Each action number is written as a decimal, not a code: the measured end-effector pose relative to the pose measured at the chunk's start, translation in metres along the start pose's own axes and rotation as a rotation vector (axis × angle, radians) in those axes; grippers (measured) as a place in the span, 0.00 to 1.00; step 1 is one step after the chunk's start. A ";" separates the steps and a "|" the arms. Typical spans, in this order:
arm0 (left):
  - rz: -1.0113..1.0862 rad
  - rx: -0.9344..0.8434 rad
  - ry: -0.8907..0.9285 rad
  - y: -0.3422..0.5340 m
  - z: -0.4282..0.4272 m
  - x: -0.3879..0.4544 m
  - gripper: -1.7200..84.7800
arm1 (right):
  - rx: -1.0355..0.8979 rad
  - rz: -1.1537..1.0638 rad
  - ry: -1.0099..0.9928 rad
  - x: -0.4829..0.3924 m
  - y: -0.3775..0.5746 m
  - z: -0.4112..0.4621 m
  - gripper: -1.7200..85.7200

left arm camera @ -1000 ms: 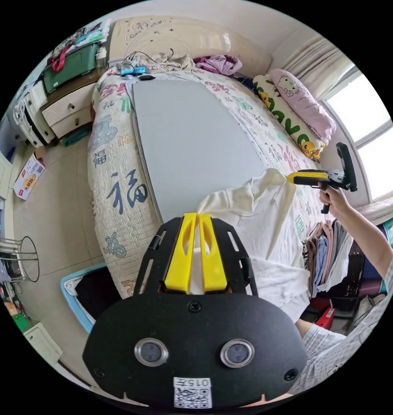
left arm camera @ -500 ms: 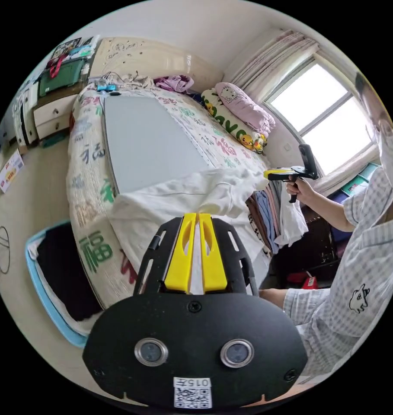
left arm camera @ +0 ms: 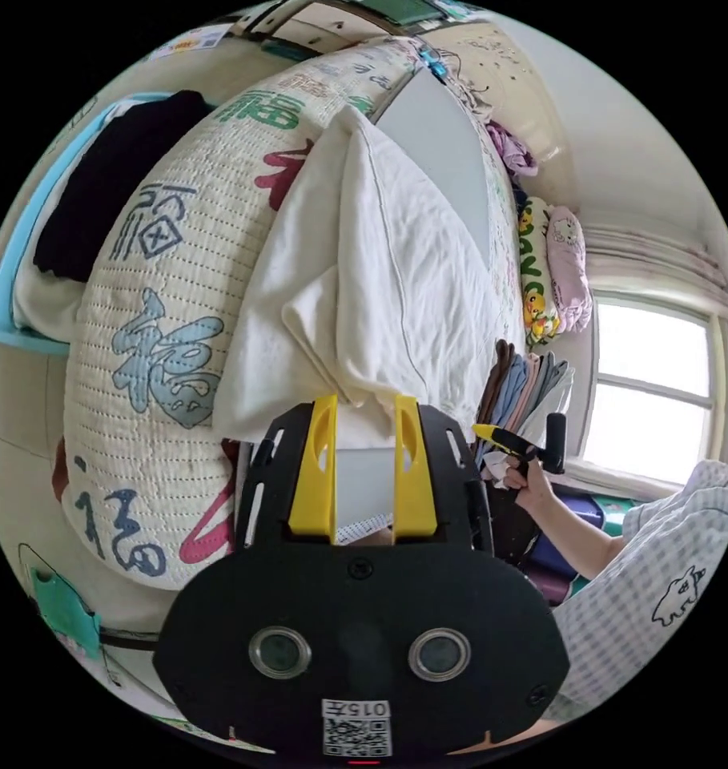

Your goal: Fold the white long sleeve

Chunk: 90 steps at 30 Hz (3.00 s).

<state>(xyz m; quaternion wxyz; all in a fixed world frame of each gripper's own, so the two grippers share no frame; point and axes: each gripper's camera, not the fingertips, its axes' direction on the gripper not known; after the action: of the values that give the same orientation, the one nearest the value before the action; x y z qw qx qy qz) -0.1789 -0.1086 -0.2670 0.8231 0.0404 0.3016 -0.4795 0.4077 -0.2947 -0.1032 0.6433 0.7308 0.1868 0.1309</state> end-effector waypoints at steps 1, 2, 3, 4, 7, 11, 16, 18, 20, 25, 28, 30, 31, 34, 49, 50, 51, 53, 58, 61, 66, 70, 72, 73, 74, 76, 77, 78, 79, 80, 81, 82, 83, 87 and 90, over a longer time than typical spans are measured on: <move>-0.030 0.017 0.043 -0.002 0.003 -0.005 0.14 | 0.006 -0.001 -0.014 0.000 -0.001 0.000 0.14; -0.043 0.025 0.058 -0.004 0.005 -0.007 0.14 | 0.003 -0.006 -0.018 -0.001 -0.004 0.001 0.14; -0.066 0.031 0.065 -0.006 0.009 -0.010 0.12 | -0.010 -0.003 -0.007 0.000 -0.007 0.004 0.12; -0.087 0.029 0.044 -0.008 0.013 -0.014 0.10 | -0.018 0.005 0.004 0.001 -0.008 0.004 0.11; -0.096 0.033 0.028 -0.012 0.012 -0.021 0.04 | -0.021 0.035 0.010 0.011 -0.006 -0.001 0.03; -0.014 0.045 -0.022 -0.011 -0.003 -0.005 0.02 | 0.028 -0.004 0.052 0.011 0.014 -0.031 0.02; 0.062 -0.030 -0.173 -0.020 0.014 -0.002 0.02 | 0.001 0.032 0.095 0.028 0.021 -0.029 0.02; 0.049 -0.065 -0.187 -0.025 0.026 -0.010 0.03 | -0.034 0.052 0.095 0.038 0.018 -0.023 0.03; 0.026 -0.083 -0.130 -0.030 0.027 -0.019 0.05 | -0.016 0.054 0.082 0.042 0.019 -0.035 0.05; 0.086 -0.069 -0.106 -0.073 -0.020 -0.033 0.11 | 0.144 -0.017 0.108 0.055 -0.006 -0.107 0.09; 0.128 0.053 -0.164 -0.123 -0.049 -0.023 0.12 | 0.240 -0.030 0.101 0.068 -0.056 -0.144 0.13; 0.130 0.105 -0.156 -0.156 -0.048 -0.021 0.13 | 0.278 -0.039 0.151 0.068 -0.101 -0.153 0.16; 0.107 0.130 -0.131 -0.176 -0.041 -0.024 0.13 | 0.284 -0.035 0.167 0.068 -0.112 -0.154 0.16; 0.012 0.169 -0.105 -0.217 -0.013 -0.039 0.14 | 0.291 0.000 0.170 0.071 -0.158 -0.151 0.17; 0.023 0.136 -0.202 -0.246 0.073 -0.060 0.08 | 0.259 -0.031 0.357 0.102 -0.190 -0.143 0.02; 0.032 0.138 -0.210 -0.244 0.074 -0.057 0.09 | 0.302 -0.078 0.305 0.099 -0.173 -0.151 0.02; 0.068 0.142 -0.245 -0.240 0.075 -0.048 0.09 | 0.318 -0.100 0.282 0.097 -0.163 -0.155 0.03; 0.167 0.144 -0.360 -0.231 0.078 -0.025 0.10 | 0.350 -0.173 0.238 0.094 -0.117 -0.163 0.05; 0.592 -0.015 -0.512 -0.220 0.130 0.077 0.12 | 0.251 -0.090 0.218 0.125 -0.026 -0.139 0.11; 0.784 -0.152 -0.445 -0.220 0.197 0.142 0.13 | 0.165 0.030 0.219 0.161 0.012 -0.109 0.14; 0.908 -0.374 -0.312 -0.227 0.341 0.226 0.16 | 0.144 0.192 0.148 0.220 0.032 -0.081 0.15; 0.925 -0.475 -0.348 -0.230 0.449 0.270 0.17 | 0.140 0.174 0.105 0.242 0.027 -0.073 0.14; 0.935 -0.505 -0.405 -0.228 0.485 0.280 0.17 | 0.137 0.159 0.119 0.251 0.024 -0.069 0.12; 0.942 -0.535 -0.456 -0.227 0.508 0.282 0.16 | 0.137 0.154 0.123 0.253 0.024 -0.068 0.12; 0.947 -0.546 -0.479 -0.226 0.517 0.283 0.16 | 0.139 0.150 0.127 0.257 0.023 -0.066 0.12; 0.952 -0.546 -0.534 -0.224 0.541 0.285 0.12 | 0.141 0.137 0.138 0.263 0.022 -0.064 0.11; 0.949 -0.549 -0.534 -0.223 0.545 0.285 0.11 | 0.145 0.130 0.148 0.267 0.022 -0.063 0.10; 0.939 -0.566 -0.535 -0.222 0.553 0.285 0.09 | 0.153 0.123 0.143 0.271 0.022 -0.062 0.09; 0.943 -0.580 -0.551 -0.220 0.560 0.285 0.08 | 0.158 0.122 0.138 0.274 0.023 -0.062 0.09; 0.949 -0.582 -0.564 -0.219 0.562 0.286 0.08 | 0.170 0.123 0.128 0.279 0.024 -0.062 0.09; 0.964 -0.580 -0.578 -0.217 0.564 0.288 0.06 | 0.176 0.124 0.123 0.281 0.025 -0.061 0.09; 0.972 -0.581 -0.580 -0.216 0.565 0.290 0.05 | 0.185 0.123 0.111 0.287 0.026 -0.060 0.08; 0.974 -0.581 -0.582 -0.216 0.565 0.291 0.05 | 0.191 0.124 0.102 0.292 0.027 -0.058 0.07; 0.967 -0.576 -0.564 -0.218 0.557 0.296 0.04 | 0.203 0.115 0.077 0.305 0.028 -0.051 0.02; 0.957 -0.568 -0.541 -0.221 0.548 0.296 0.03 | 0.230 0.109 0.058 0.315 0.032 -0.045 0.01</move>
<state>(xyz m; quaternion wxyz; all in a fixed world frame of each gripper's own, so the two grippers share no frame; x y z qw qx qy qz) -0.0016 -0.6491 0.0702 0.9728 -0.1724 0.1466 0.0486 0.6740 -0.1186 -0.0805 0.5413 0.8049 0.1792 0.1645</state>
